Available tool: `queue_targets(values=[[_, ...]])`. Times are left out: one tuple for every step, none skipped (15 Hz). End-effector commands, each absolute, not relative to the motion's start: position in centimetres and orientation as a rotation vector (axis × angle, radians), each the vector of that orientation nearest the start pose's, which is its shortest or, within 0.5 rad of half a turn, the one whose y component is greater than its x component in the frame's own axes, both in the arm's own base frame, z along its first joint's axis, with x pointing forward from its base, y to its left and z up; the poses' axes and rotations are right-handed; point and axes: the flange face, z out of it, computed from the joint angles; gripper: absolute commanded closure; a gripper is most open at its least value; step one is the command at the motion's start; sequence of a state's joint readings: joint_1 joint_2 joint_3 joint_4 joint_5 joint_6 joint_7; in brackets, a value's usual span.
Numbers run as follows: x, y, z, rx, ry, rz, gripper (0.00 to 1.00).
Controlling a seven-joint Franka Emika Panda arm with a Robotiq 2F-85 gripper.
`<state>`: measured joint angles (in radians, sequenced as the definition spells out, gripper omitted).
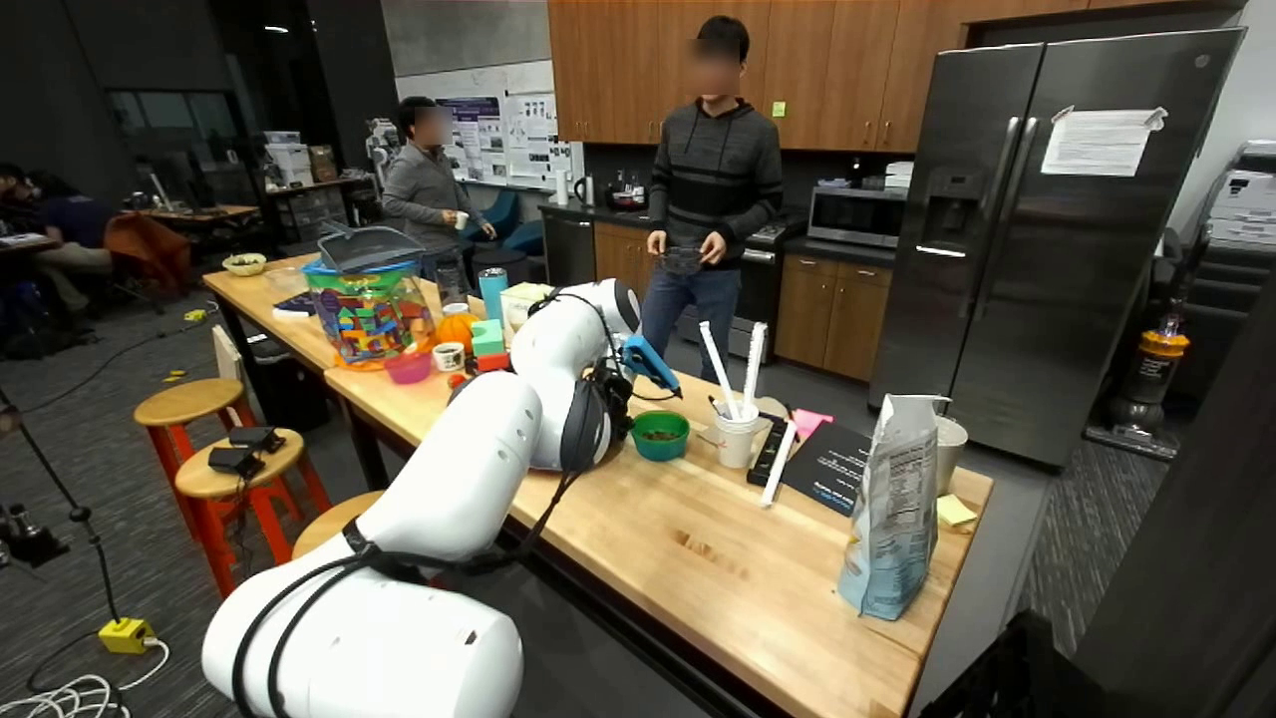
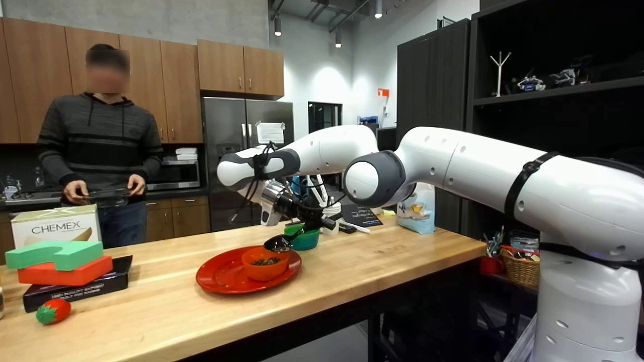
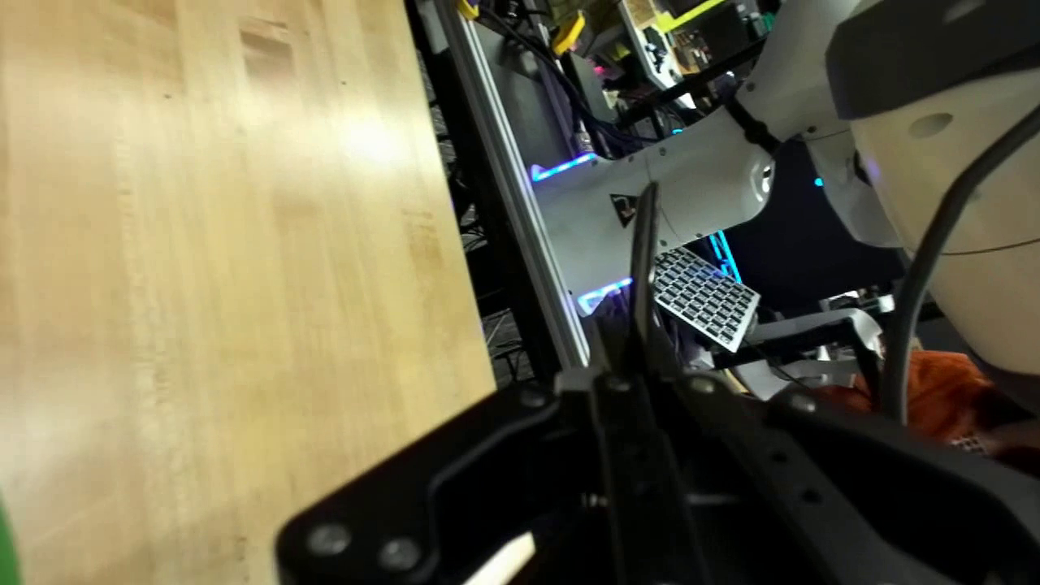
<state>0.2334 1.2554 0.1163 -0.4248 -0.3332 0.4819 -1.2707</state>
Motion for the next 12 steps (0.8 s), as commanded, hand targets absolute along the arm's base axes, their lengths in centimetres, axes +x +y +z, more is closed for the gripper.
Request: queue_targets(values=[[64.6,14.1,28.6,-1.839,-1.605,1.477,0.99],[64.8,14.2,28.7,-1.853,-1.621,1.463,0.99],[65.0,14.3,28.8,-1.872,-1.635,1.454,0.99],[65.3,14.3,29.0,-1.899,-1.657,1.442,0.99],[65.7,14.3,29.1,-1.923,-1.675,1.425,0.99],[66.1,14.4,29.3,-1.951,-1.694,1.405,0.99],[66.5,14.5,29.4,-1.976,-1.72,1.379,0.99],[67.0,14.7,29.5,-2.005,-1.757,1.346,0.99],[67.5,14.9,29.6,-2.034,-1.797,1.318,0.99],[68.0,15.0,29.7,-2.061,-1.831,1.289,0.99],[68.6,15.2,29.8,-2.091,-1.872,1.268,0.99],[69.0,15.4,30.0,-2.118,-1.912,1.248,0.99]])
